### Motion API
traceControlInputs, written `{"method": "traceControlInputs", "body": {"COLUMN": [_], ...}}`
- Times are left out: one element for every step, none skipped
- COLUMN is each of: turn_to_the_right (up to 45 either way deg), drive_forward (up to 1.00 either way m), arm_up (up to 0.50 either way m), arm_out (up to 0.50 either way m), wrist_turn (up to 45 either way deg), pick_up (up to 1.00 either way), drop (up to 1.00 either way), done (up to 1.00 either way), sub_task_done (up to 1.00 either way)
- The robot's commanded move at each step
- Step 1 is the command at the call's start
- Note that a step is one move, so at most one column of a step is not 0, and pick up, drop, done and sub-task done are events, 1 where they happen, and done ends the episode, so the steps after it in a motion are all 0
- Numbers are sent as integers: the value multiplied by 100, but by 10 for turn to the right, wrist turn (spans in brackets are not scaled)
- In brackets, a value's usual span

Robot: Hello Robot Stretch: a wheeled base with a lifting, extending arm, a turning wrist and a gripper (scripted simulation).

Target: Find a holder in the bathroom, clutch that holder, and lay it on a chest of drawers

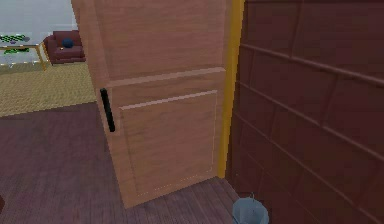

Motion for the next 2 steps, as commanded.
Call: {"method": "traceControlInputs", "body": {"turn_to_the_right": [0,0], "drive_forward": [0,0], "arm_up": [0,0], "arm_out": [0,-26], "wrist_turn": [-30,0], "pick_up": [0,0], "drop": [0,0], "done": [0,0], "sub_task_done": [0,0]}}
